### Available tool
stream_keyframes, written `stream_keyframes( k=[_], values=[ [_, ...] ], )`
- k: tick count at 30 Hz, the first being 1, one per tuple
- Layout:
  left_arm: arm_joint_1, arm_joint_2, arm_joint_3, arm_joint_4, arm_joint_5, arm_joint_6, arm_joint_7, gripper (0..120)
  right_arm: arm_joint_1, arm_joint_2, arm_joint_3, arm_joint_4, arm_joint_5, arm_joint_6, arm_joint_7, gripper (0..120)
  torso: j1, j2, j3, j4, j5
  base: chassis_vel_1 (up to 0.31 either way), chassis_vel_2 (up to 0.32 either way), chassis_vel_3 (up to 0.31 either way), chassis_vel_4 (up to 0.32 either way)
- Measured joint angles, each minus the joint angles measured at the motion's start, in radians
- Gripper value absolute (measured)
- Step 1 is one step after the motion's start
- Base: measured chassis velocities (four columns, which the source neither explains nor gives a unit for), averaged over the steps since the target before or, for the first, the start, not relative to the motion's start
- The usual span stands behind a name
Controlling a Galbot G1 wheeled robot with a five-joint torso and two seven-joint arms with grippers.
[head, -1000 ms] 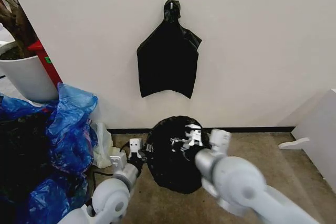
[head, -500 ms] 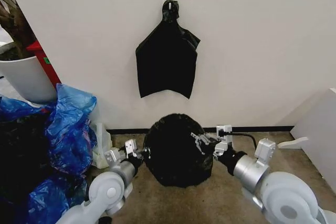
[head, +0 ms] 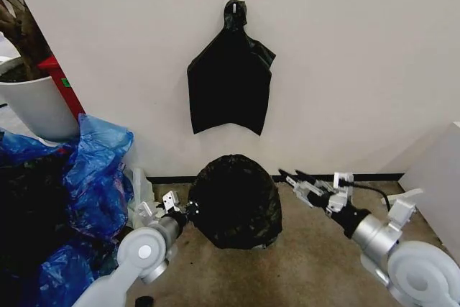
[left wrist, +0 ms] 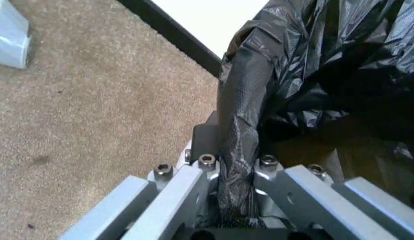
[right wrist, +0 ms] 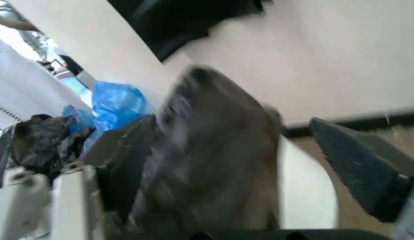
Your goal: Place the garbage bag over the trash bin.
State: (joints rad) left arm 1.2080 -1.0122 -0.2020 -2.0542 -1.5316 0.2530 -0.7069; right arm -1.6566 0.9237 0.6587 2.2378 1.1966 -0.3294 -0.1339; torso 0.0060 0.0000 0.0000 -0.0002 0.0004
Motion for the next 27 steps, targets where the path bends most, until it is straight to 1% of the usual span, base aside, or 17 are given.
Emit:
stream_keyframes(
  k=[1, 2, 4, 5, 8, 11, 14, 20, 27],
  values=[
    [0.000, 0.000, -0.010, -0.002, -0.019, -0.001, -0.008, 0, -0.025, 0.010, 0.005, -0.008, 0.009, -0.001, -0.009, 90, 0.000, 0.000, 0.000, -0.0002, -0.0004, 0.000, 0.000, 0.000, 0.000],
    [0.000, 0.000, -0.010, -0.002, -0.019, -0.001, -0.008, 0, -0.025, 0.010, 0.005, -0.008, 0.009, -0.001, -0.009, 90, 0.000, 0.000, 0.000, -0.0002, -0.0004, 0.000, 0.000, 0.000, 0.000],
    [0.000, -0.001, -0.025, -0.006, -0.047, -0.001, -0.020, 0, -0.063, 0.031, 0.009, -0.013, 0.029, -0.010, -0.018, 98, 0.000, 0.000, 0.000, -0.0002, -0.0005, 0.000, 0.000, 0.000, 0.000],
    [0.000, -0.002, -0.030, -0.007, -0.055, -0.002, -0.023, 0, -0.078, 0.042, 0.007, -0.013, 0.041, -0.017, -0.019, 99, 0.000, 0.000, 0.000, -0.0002, -0.0005, 0.000, 0.000, 0.000, 0.000],
    [-0.001, -0.004, -0.033, -0.009, -0.060, -0.002, -0.025, 0, -0.090, 0.063, -0.008, -0.012, 0.059, -0.027, -0.012, 100, 0.000, 0.000, 0.000, -0.0002, -0.0006, 0.000, 0.000, 0.000, 0.000],
    [-0.003, -0.006, -0.027, -0.014, -0.061, -0.003, -0.026, 0, -0.083, 0.097, -0.048, -0.003, 0.074, -0.038, 0.038, 100, 0.000, 0.000, 0.000, -0.0001, -0.0005, 0.000, 0.000, 0.000, 0.000],
    [-0.004, -0.009, -0.017, -0.019, -0.061, -0.003, -0.026, 0, -0.051, 0.118, -0.090, -0.002, 0.058, -0.044, 0.088, 100, 0.000, 0.000, 0.000, 0.0000, -0.0006, 0.000, 0.000, 0.000, 0.000],
    [-0.003, -0.008, -0.008, -0.038, -0.063, -0.004, -0.027, 0, 0.008, 0.141, -0.150, -0.019, 0.033, -0.043, 0.162, 100, 0.000, 0.000, 0.000, 0.0000, -0.0005, 0.000, 0.000, 0.000, 0.000],
    [-0.004, -0.005, -0.013, -0.056, -0.092, -0.005, -0.038, 0, 0.043, 0.151, -0.187, -0.053, 0.002, -0.043, 0.183, 100, 0.000, 0.000, 0.000, -0.0001, -0.0005, 0.000, 0.000, 0.000, 0.000]
  ],
)
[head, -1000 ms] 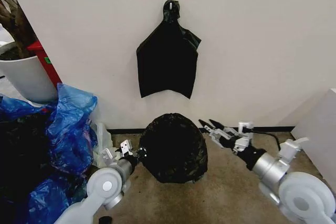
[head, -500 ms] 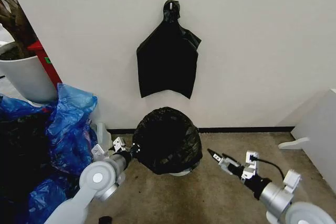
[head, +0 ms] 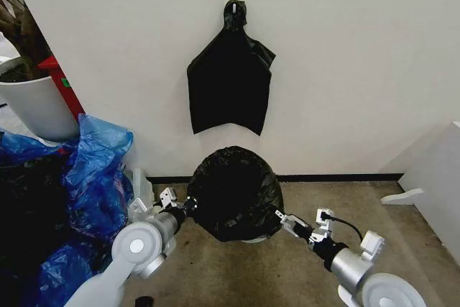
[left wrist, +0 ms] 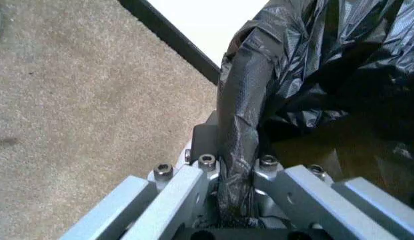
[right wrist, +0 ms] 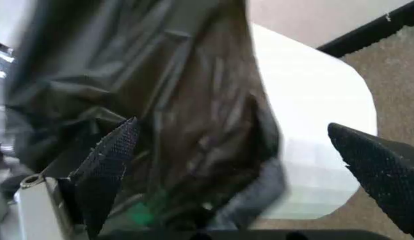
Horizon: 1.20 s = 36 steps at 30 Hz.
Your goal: Place the garbage bag over the trash bin.
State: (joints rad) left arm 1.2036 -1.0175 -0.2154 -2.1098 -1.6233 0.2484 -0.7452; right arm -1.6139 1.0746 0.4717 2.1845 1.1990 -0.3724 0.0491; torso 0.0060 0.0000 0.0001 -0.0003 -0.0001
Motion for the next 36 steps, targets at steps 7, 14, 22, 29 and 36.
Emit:
stream_keyframes(
  k=[7, 14, 22, 29, 36],
  values=[
    [0.003, 0.006, -0.017, -0.024, -0.046, 0.002, -0.012, 0, 0.031, 0.013, -0.025, -0.067, -0.039, 0.012, 0.001, 100, 0.000, 0.000, 0.000, 0.0000, 0.0000, 0.000, 0.000, 0.000, 0.000],
    [0.006, 0.008, -0.016, -0.036, -0.060, 0.003, -0.017, 0, 0.052, 0.033, -0.038, -0.075, -0.051, 0.035, 0.007, 100, 0.000, 0.000, 0.000, 0.0001, 0.0001, 0.000, 0.000, 0.000, 0.000],
    [-0.005, 0.012, -0.007, -0.020, -0.043, 0.008, -0.017, 0, -0.005, 0.028, -0.022, -0.002, -0.067, 0.036, -0.003, 100, 0.000, 0.000, 0.000, 0.0000, 0.0000, 0.000, 0.000, 0.000, 0.000],
    [-0.030, 0.018, -0.006, 0.022, -0.034, 0.013, -0.042, 0, -0.107, 0.021, 0.021, 0.066, -0.087, 0.038, -0.058, 100, 0.000, 0.000, 0.000, 0.0000, 0.0000, 0.000, 0.000, 0.000, 0.000],
    [-0.047, 0.007, 0.019, 0.039, -0.029, 0.015, -0.078, 0, -0.153, 0.014, -0.004, 0.077, -0.175, 0.046, -0.190, 100, 0.000, 0.000, 0.000, -0.0002, 0.0000, 0.000, 0.000, 0.000, 0.000]
  ],
)
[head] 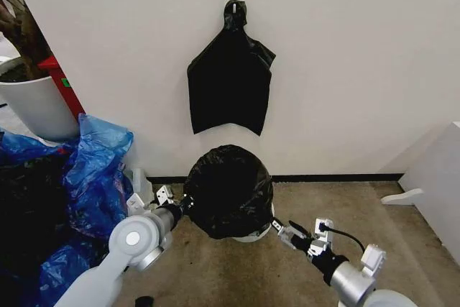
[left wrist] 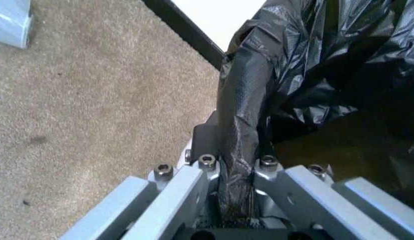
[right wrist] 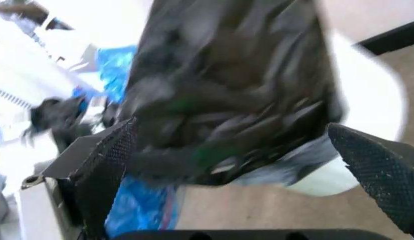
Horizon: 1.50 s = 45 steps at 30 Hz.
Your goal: Place the garbage bag over the trash bin.
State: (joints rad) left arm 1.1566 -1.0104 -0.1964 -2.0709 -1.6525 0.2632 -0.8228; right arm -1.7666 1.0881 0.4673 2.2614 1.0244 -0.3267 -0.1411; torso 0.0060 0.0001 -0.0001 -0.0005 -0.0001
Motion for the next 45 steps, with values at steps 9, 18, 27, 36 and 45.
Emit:
stream_keyframes(
  k=[9, 18, 27, 36, 45],
  values=[
    [0.004, -0.008, 0.019, -0.029, -0.004, -0.009, -0.024, 0, 0.120, 0.044, -0.134, -0.051, 0.007, -0.053, 0.196, 100, 0.000, 0.000, 0.000, 0.0004, 0.0002, 0.000, 0.000, 0.000, 0.000],
    [0.001, -0.009, 0.014, -0.047, -0.034, -0.012, -0.036, 0, 0.146, 0.048, -0.146, -0.111, -0.032, -0.057, 0.225, 100, 0.000, 0.000, 0.000, 0.0002, 0.0002, 0.000, 0.000, 0.000, 0.000],
    [-0.006, -0.017, 0.016, -0.049, -0.053, -0.012, -0.045, 0, 0.124, 0.029, -0.130, -0.117, -0.123, -0.031, 0.185, 100, 0.000, 0.000, 0.000, 0.0001, 0.0002, 0.000, 0.000, 0.000, 0.000],
    [0.001, -0.013, 0.029, -0.050, 0.012, 0.003, -0.033, 0, 0.074, 0.026, -0.127, -0.045, -0.145, -0.025, 0.136, 100, 0.000, 0.000, 0.000, 0.0003, 0.0000, 0.000, 0.000, 0.000, 0.000],
    [0.017, 0.008, 0.064, -0.030, 0.288, 0.027, 0.038, 0, -0.014, 0.027, -0.078, 0.038, -0.281, 0.056, 0.034, 100, 0.000, 0.000, 0.000, 0.0003, 0.0000, 0.000, 0.000, 0.000, 0.000]
  ],
)
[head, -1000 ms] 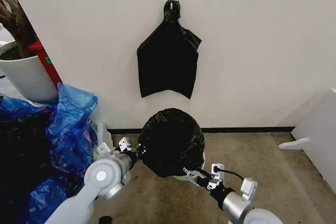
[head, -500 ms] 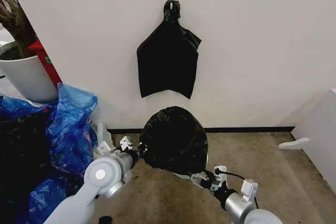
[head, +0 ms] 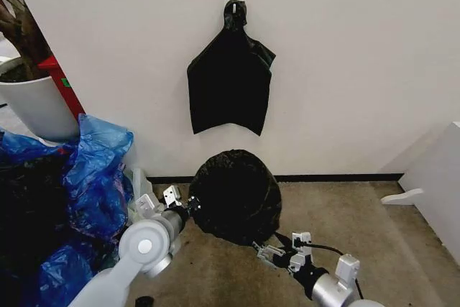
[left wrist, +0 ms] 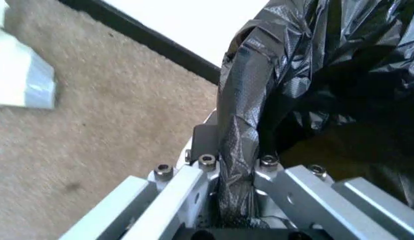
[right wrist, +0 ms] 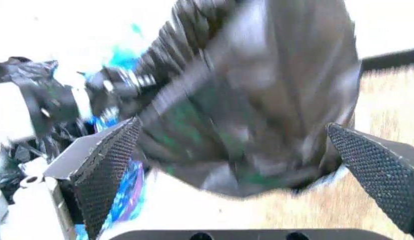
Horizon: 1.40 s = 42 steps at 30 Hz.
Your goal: Place the garbage bag over the trash bin.
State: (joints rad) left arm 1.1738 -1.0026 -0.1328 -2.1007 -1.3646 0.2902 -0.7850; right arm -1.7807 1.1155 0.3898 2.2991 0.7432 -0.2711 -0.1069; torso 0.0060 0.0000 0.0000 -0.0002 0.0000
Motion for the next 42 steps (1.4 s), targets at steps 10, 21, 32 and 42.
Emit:
stream_keyframes(
  k=[10, 21, 32, 42],
  values=[
    [-0.003, -0.014, 0.028, 0.015, 0.022, 0.057, 0.004, 0, 0.073, 0.034, 0.053, 0.100, -0.074, 0.062, 0.080, 100, 0.000, 0.000, 0.000, -0.0001, 0.0000, 0.000, 0.000, 0.000, 0.000],
    [-0.048, -0.043, 0.101, 0.073, 0.056, 0.075, 0.039, 0, 0.133, 0.066, 0.125, 0.084, -0.061, 0.067, 0.133, 100, 0.000, 0.000, 0.000, 0.0000, 0.0000, 0.000, 0.000, 0.000, 0.000],
    [-0.163, -0.137, 0.224, 0.188, 0.105, 0.099, 0.044, 0, 0.142, 0.092, 0.141, 0.072, -0.043, 0.067, 0.158, 100, 0.000, 0.000, 0.000, -0.0001, 0.0000, 0.000, 0.000, 0.000, 0.000],
    [-0.157, -0.141, 0.249, 0.214, 0.201, 0.131, 0.037, 11, 0.147, 0.100, 0.142, 0.073, -0.038, 0.067, 0.168, 100, 0.000, 0.000, 0.000, -0.0001, 0.0000, 0.000, 0.000, 0.000, 0.000]
  ],
)
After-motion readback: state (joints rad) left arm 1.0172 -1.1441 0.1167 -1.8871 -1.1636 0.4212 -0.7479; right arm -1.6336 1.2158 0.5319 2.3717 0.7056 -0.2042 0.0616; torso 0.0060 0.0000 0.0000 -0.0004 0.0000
